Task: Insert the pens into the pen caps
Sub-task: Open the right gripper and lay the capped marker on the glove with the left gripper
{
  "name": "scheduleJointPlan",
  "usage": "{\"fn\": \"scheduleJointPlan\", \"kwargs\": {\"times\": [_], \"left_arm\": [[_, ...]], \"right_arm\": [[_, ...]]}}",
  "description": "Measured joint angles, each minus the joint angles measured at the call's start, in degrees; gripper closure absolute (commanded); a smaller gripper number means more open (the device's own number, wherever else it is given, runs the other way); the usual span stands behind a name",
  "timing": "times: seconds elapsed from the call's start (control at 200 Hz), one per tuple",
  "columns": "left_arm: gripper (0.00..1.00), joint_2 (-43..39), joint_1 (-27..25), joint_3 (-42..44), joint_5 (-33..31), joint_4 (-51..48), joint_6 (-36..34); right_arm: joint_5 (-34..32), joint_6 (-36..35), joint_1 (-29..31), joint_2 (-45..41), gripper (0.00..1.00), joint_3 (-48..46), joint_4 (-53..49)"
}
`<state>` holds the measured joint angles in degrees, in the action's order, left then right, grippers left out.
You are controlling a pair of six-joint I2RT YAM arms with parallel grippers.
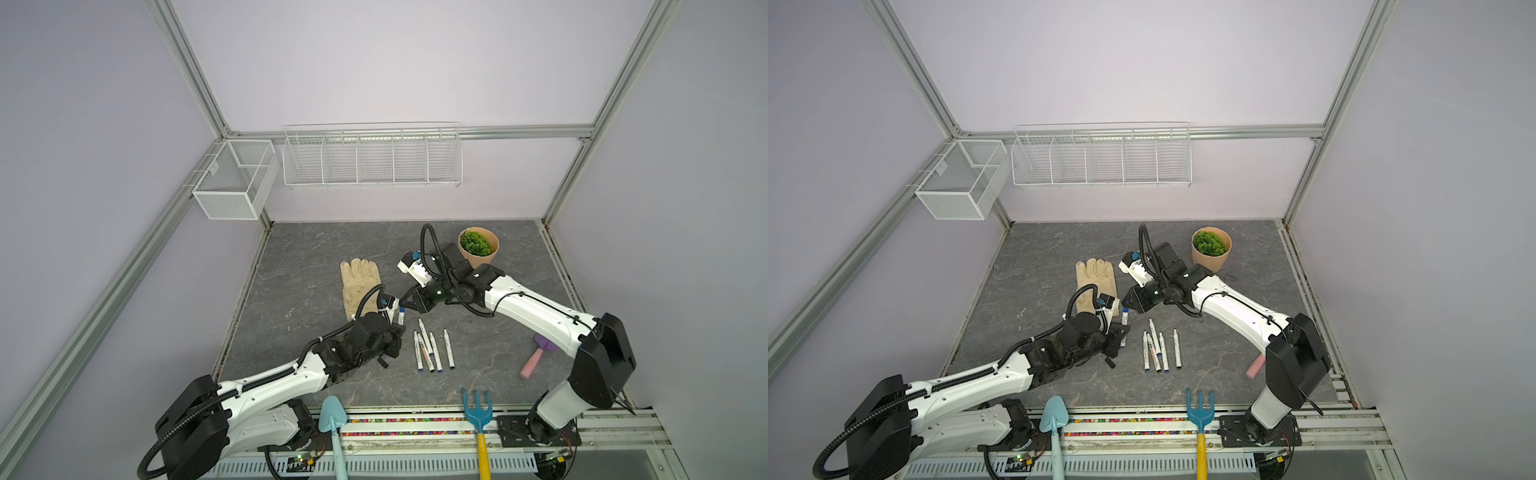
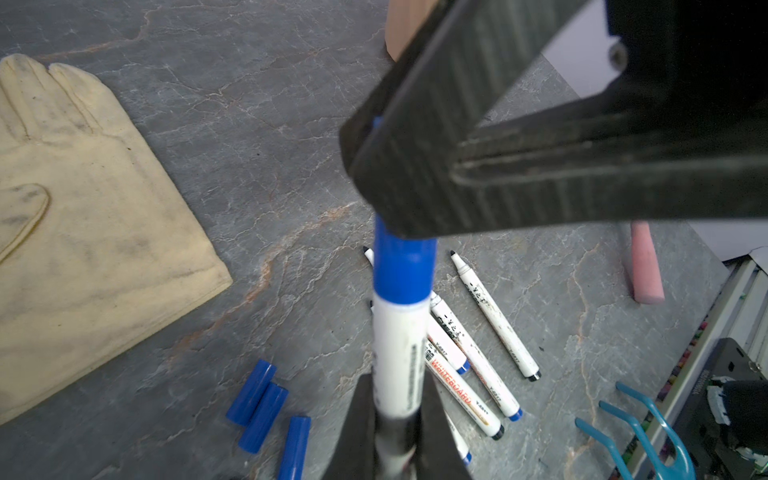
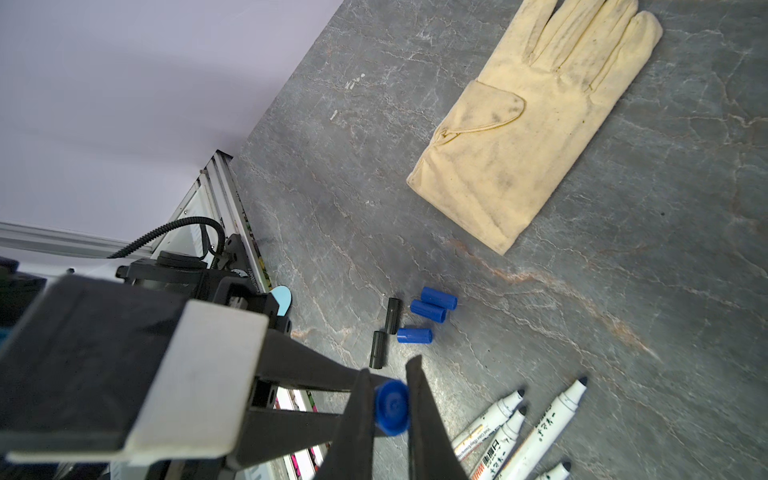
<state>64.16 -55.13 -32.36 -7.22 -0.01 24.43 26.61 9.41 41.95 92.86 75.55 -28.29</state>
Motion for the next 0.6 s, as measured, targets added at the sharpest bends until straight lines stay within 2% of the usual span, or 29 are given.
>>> {"fn": "scheduleJointPlan", "kwargs": {"times": [0.065,0.105,0.15,0.21,0.29,0.45,0.6], "left_arm": [[1.0,0.0,-0.02,-0.55,0.04,0.15,0.42],[1.0,0.0,-0.07,-0.83,0.13,0.61,0.61],[1.0,0.0,-0.09,-1.03,0.33,1.9,0.9],[1.0,0.0,0.37,-1.68,-2.03,5.73,2.64],[1.0,-0.48,2.05,-3.96,-5.29,12.26,5.07],[1.0,-1.73,3.08,-4.66,-7.58,18.91,9.73],[1.0,-0.96,9.49,-4.52,-5.14,15.56,14.49]], "right_arm": [[0.63,0.22,-0.7,-0.83,0.86,-0.59,0.76],[1.38,0.66,-1.38,-1.49,0.81,-1.01,1.38],[2.1,1.44,-2.27,-2.4,0.72,-1.64,2.34],[3.61,2.01,-3.48,-3.89,0.55,-3.3,1.07],[4.48,4.42,-4.81,-5.75,0.43,-7.34,-2.58],[4.68,8.83,-8.72,-10.82,0.4,-12.5,-2.49],[3.41,10.78,-12.0,-14.99,0.41,-12.46,-1.4]]}}
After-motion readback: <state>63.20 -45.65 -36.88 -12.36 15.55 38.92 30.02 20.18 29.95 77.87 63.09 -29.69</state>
